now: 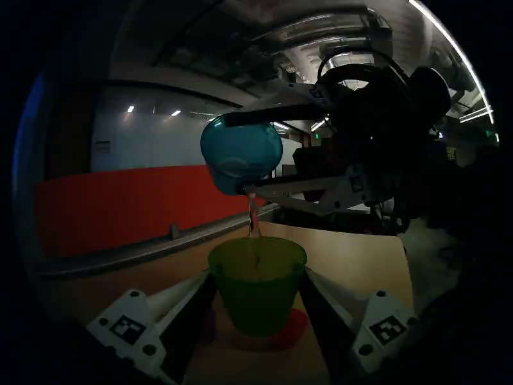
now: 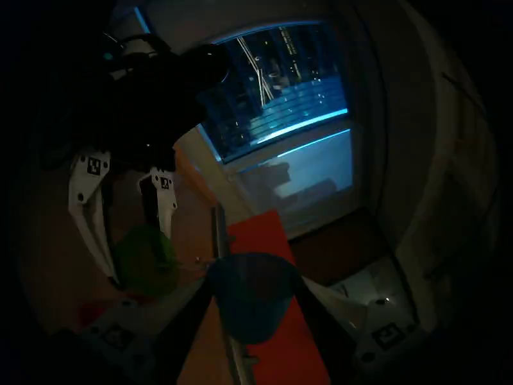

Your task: Pour water

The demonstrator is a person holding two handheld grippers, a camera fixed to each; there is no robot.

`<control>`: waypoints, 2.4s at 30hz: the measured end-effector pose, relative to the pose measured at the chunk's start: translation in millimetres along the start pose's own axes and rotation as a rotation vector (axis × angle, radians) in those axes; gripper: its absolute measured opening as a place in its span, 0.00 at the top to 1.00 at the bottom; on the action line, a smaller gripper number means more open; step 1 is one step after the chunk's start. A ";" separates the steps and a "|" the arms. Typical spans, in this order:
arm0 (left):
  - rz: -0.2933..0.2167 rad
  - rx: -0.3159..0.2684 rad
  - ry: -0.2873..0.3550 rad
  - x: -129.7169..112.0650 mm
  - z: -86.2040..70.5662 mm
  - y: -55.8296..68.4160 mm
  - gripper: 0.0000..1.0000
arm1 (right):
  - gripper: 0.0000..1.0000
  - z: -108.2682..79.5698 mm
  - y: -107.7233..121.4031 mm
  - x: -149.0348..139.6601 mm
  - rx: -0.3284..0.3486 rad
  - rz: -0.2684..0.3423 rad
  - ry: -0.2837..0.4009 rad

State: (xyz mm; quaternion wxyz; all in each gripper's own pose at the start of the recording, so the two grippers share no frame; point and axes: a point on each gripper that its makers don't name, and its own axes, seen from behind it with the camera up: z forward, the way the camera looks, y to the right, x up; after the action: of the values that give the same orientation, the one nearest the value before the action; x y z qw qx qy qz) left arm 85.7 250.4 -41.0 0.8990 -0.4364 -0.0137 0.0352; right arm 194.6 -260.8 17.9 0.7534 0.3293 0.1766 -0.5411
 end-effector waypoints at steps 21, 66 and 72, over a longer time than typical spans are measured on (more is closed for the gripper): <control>0.002 0.002 0.004 2.1 -2.7 0.4 0.16 | 0.09 3.4 9.3 0.3 -0.013 -0.099 -0.007; 0.006 -0.001 0.014 6.0 -2.4 2.6 0.16 | 0.09 4.7 25.4 9.7 -0.038 -0.280 -0.012; 0.004 -0.004 0.015 6.2 -2.7 3.6 0.16 | 0.09 5.3 28.2 11.4 -0.042 -0.308 -0.014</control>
State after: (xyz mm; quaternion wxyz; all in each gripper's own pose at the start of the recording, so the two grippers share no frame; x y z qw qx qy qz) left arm 91.8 250.9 -45.5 0.8982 -0.4383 -0.0062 0.0337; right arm 224.3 -266.9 23.2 0.6696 0.2787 0.2309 -0.6486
